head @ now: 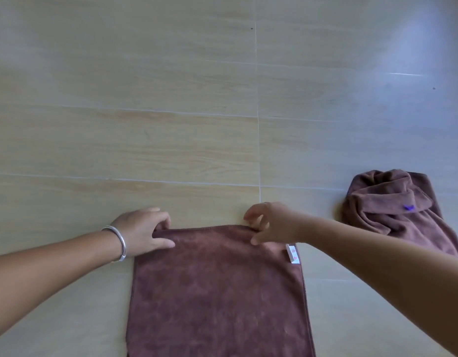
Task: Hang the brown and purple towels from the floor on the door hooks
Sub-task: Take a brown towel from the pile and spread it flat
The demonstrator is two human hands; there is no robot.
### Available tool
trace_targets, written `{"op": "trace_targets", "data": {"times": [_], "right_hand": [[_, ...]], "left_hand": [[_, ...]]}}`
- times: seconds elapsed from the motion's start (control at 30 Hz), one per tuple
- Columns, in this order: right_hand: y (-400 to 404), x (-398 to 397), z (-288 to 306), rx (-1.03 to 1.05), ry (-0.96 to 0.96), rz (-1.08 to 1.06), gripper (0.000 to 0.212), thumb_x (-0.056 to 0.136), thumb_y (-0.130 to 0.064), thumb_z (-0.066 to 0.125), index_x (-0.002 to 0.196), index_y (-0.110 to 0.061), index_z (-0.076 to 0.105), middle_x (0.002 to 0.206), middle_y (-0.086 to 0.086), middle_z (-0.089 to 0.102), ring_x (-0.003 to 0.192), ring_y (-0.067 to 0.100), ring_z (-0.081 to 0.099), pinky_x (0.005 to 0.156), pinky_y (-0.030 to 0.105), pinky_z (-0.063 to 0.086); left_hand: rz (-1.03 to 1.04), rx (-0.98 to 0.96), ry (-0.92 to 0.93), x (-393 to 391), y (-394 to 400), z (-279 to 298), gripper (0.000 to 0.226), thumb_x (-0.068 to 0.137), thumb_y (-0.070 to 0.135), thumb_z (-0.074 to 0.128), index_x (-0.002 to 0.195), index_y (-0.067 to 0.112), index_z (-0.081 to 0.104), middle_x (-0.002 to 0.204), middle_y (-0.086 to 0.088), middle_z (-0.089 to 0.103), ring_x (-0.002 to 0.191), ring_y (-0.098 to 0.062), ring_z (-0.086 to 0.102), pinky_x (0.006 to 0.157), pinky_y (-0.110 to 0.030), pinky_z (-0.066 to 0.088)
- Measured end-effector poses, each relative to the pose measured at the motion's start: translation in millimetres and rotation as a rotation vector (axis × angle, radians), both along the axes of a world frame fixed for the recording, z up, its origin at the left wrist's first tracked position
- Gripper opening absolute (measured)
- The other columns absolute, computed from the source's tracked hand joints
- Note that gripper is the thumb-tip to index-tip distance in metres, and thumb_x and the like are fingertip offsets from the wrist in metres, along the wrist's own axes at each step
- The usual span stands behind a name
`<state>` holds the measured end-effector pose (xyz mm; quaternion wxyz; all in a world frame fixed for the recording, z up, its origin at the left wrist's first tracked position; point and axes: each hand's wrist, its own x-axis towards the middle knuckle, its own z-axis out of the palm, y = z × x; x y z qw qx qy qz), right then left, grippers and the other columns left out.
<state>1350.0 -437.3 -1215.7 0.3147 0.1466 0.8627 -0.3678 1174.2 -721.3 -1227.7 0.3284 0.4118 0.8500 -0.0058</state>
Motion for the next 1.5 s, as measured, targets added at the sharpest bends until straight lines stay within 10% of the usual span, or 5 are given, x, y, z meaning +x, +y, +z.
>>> {"op": "trace_targets", "data": {"times": [0.37, 0.77, 0.97, 1.27, 1.5], "right_hand": [[-23, -5, 4, 0.206, 0.020, 0.442, 0.030, 0.068, -0.039, 0.070, 0.090, -0.021, 0.059, 0.085, -0.004, 0.055, 0.083, 0.015, 0.047, 0.063, 0.030, 0.042], [33, -12, 20, 0.284, 0.055, 0.108, 0.028, 0.077, -0.042, 0.074, 0.069, -0.033, 0.049, 0.071, -0.013, 0.053, 0.072, 0.014, 0.052, 0.057, 0.026, 0.037], [48, -25, 25, 0.514, 0.427, -0.389, 0.035, 0.083, -0.020, 0.066, 0.117, -0.023, 0.058, 0.115, 0.005, 0.060, 0.106, 0.026, 0.055, 0.088, 0.035, 0.045], [-34, 97, 6, 0.398, 0.629, 0.648, 0.064, 0.078, -0.062, 0.058, 0.128, -0.022, 0.056, 0.133, 0.010, 0.055, 0.124, 0.029, 0.052, 0.105, 0.051, 0.039], [-32, 154, -25, 0.496, 0.402, 0.911, 0.078, 0.076, -0.066, 0.052, 0.143, -0.026, 0.042, 0.151, 0.008, 0.038, 0.138, 0.026, 0.036, 0.104, 0.052, 0.025]], "left_hand": [[-0.104, 0.034, -0.080, 22, -2, 6, 0.024, 0.074, 0.032, 0.066, 0.073, 0.033, 0.042, 0.075, 0.014, 0.053, 0.077, -0.014, 0.053, 0.066, -0.030, 0.041], [0.186, 0.095, 0.029, -26, 6, 9, 0.030, 0.076, 0.027, 0.077, 0.084, 0.037, 0.050, 0.082, 0.013, 0.059, 0.084, -0.019, 0.059, 0.067, -0.028, 0.038], [0.312, 0.402, 0.337, -48, 30, 28, 0.040, 0.075, 0.014, 0.075, 0.111, 0.020, 0.060, 0.110, -0.003, 0.067, 0.102, -0.030, 0.061, 0.084, -0.040, 0.048], [-0.600, 0.465, 0.280, 84, -44, 17, 0.059, 0.078, 0.064, 0.054, 0.122, 0.025, 0.058, 0.116, -0.003, 0.061, 0.108, -0.024, 0.057, 0.097, -0.043, 0.035], [-0.808, 0.178, 0.312, 107, -103, -3, 0.096, 0.064, 0.072, 0.064, 0.144, 0.026, 0.037, 0.145, -0.010, 0.041, 0.146, -0.033, 0.001, 0.108, -0.056, 0.034]]}}
